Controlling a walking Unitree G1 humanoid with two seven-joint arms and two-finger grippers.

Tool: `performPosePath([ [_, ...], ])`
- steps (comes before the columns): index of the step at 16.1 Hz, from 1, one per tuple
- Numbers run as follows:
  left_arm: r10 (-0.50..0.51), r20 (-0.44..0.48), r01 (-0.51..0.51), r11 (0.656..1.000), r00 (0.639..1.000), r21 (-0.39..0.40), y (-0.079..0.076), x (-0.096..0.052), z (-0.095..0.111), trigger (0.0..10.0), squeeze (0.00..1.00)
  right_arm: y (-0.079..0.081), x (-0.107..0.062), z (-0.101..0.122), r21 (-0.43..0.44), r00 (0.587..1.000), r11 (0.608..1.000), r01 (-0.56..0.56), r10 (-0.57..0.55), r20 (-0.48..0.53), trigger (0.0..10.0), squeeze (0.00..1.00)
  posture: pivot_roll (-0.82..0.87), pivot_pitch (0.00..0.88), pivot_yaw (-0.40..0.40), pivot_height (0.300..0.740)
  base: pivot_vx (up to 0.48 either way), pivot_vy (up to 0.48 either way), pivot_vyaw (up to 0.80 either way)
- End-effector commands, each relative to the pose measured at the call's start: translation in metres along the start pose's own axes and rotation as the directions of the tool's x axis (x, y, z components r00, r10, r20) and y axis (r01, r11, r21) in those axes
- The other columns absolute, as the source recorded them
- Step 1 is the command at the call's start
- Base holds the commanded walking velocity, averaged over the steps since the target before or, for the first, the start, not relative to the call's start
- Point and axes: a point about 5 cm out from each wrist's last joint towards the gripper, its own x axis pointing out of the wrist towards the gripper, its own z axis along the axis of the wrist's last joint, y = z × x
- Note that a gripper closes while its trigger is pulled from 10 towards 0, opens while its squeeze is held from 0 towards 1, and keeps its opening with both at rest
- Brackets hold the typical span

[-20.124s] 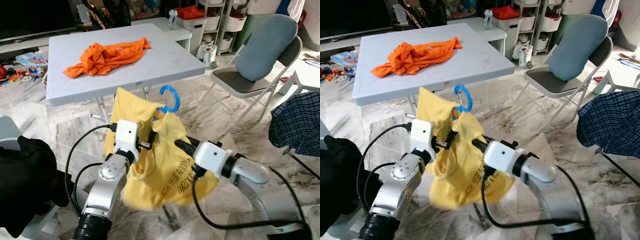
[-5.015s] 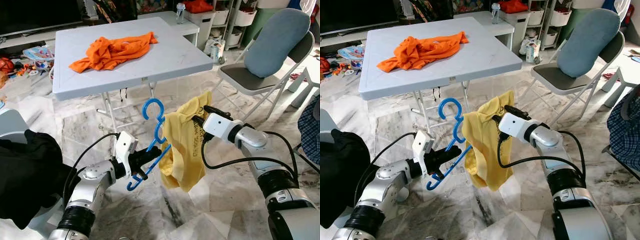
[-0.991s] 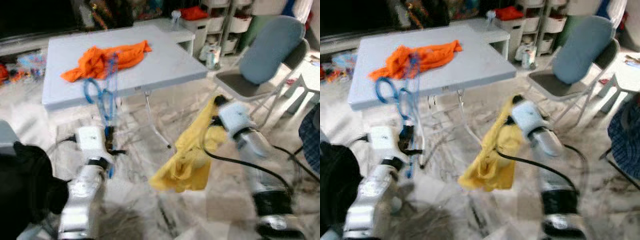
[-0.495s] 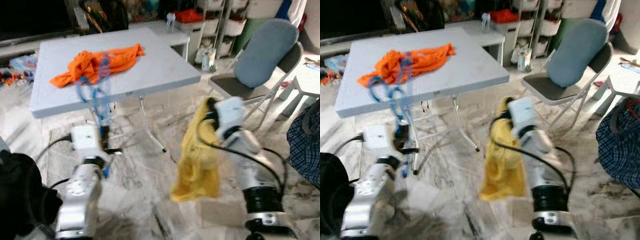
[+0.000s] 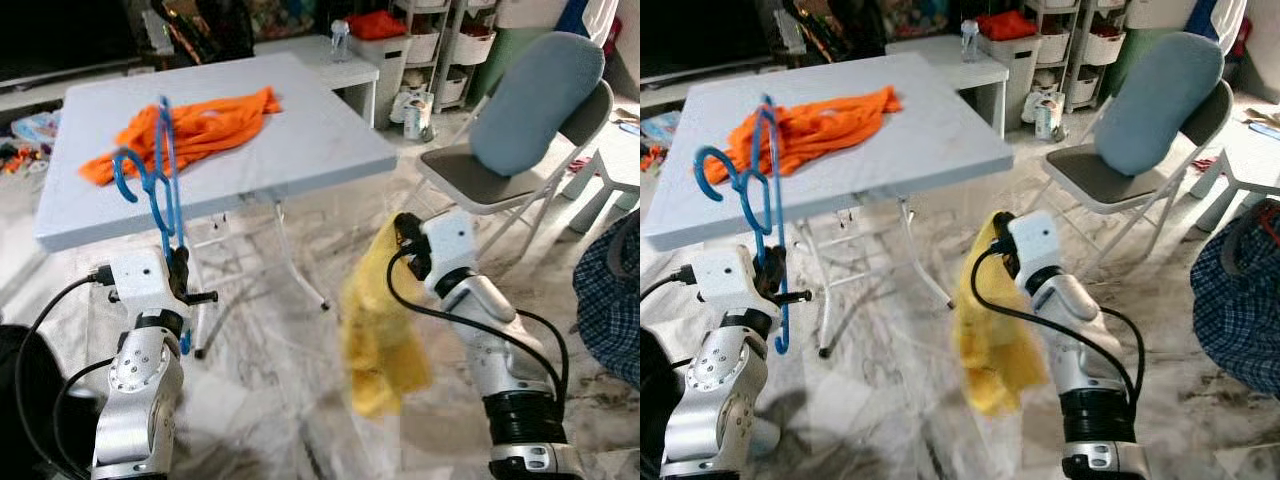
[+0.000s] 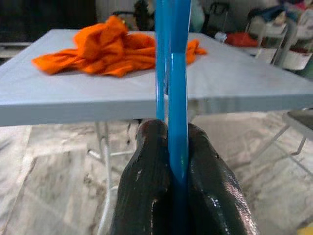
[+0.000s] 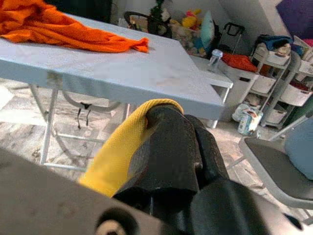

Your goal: Hang hanger

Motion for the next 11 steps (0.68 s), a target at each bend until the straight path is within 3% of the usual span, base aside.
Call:
performPosePath([
  [1, -0.015, 0.010, 0.015, 1.000, 1.000, 0.005, -0.005, 0.001, 0.003, 10.0, 0.00, 0.003, -0.001, 0.015, 0.009, 0.998, 1.000, -0.016, 0.015, 0.059, 10.0, 0.00, -0.05, 0.000, -0.002, 0.740, 0.307, 0.000, 0.00],
  [8, -0.005, 0.014, 0.005, 1.000, 1.000, 0.004, -0.005, 0.002, 0.005, 10.0, 0.00, 0.020, 0.007, 0.017, 0.114, 0.994, 0.990, -0.083, 0.075, 0.074, 10.0, 0.00, -0.04, 0.000, -0.001, 0.740, 0.306, 0.000, 0.00],
  [11, 0.018, -0.005, -0.018, 1.000, 1.000, -0.003, -0.005, 0.001, 0.003, 10.0, 0.00, 0.025, 0.009, 0.014, 0.138, 0.994, 0.986, -0.090, 0.081, 0.074, 10.0, 0.00, -0.04, 0.000, 0.000, 0.740, 0.191, 0.363, 0.00],
])
